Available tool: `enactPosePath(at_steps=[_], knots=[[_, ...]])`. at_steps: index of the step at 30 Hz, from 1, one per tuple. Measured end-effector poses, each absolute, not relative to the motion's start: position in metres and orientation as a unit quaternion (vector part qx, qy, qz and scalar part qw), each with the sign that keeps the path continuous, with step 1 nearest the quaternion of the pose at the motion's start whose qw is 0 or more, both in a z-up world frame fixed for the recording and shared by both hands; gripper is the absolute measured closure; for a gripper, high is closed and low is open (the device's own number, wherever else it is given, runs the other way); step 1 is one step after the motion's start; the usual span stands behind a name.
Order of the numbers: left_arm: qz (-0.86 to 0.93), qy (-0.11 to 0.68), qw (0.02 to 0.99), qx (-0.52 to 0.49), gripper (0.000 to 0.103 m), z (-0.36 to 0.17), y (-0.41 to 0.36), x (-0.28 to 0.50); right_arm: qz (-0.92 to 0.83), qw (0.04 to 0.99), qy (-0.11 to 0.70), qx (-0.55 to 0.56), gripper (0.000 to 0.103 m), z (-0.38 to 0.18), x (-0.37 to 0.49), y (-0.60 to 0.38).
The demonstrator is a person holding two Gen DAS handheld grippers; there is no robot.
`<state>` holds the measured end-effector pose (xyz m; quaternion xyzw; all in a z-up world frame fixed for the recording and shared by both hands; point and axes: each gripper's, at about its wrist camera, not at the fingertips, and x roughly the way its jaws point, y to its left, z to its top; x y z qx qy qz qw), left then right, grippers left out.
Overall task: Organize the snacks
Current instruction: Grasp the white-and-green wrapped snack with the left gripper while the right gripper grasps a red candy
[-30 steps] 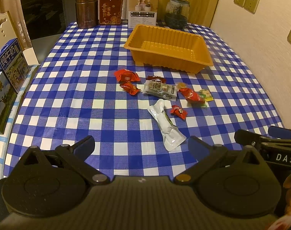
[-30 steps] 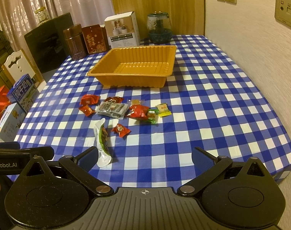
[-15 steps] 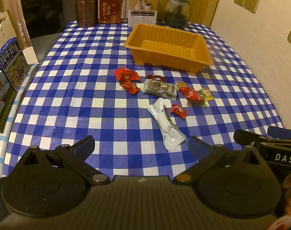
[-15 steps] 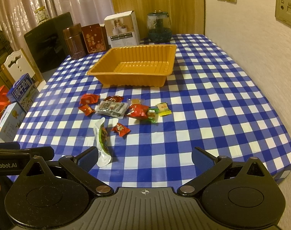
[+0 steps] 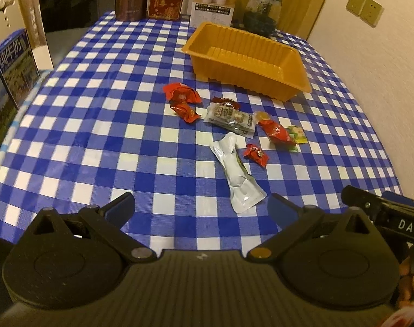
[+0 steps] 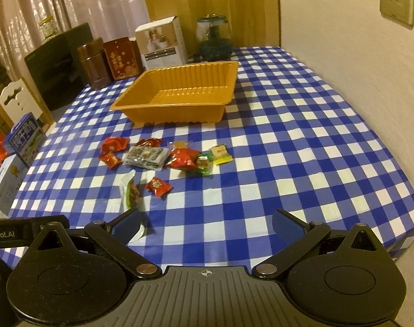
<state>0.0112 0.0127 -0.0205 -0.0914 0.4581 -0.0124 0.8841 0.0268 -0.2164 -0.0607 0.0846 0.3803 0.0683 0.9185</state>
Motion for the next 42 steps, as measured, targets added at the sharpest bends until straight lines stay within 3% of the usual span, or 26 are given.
enactPosePath(at_steps=[8,13,18,29,35,42], knots=[[-0.037,0.451,0.881,-0.136,0.013,-0.051,0.005,0.037,0.058,0.915,0.388,0.099,0.001,-0.077,0.047,-0.228],[-0.044,0.457,0.878,-0.138,0.022,-0.071,-0.005,0.054,0.051,0.910,0.396,0.113,0.010,-0.087,0.060,-0.236],[-0.050,0.458,0.878,-0.130,0.035,-0.086,-0.015,0.071,0.051,0.906,0.403,0.123,0.012,-0.095,0.071,-0.240],[-0.063,0.470,0.876,-0.084,0.076,-0.102,-0.026,0.093,0.072,0.900,0.413,0.120,0.017,-0.107,0.092,-0.227],[-0.072,0.474,0.877,-0.045,0.080,-0.099,-0.016,0.093,0.126,0.896,0.415,0.101,0.027,-0.114,0.105,-0.207],[-0.062,0.466,0.881,-0.043,0.080,-0.093,0.018,0.095,0.203,0.889,0.407,0.048,0.050,-0.123,0.121,-0.170]])
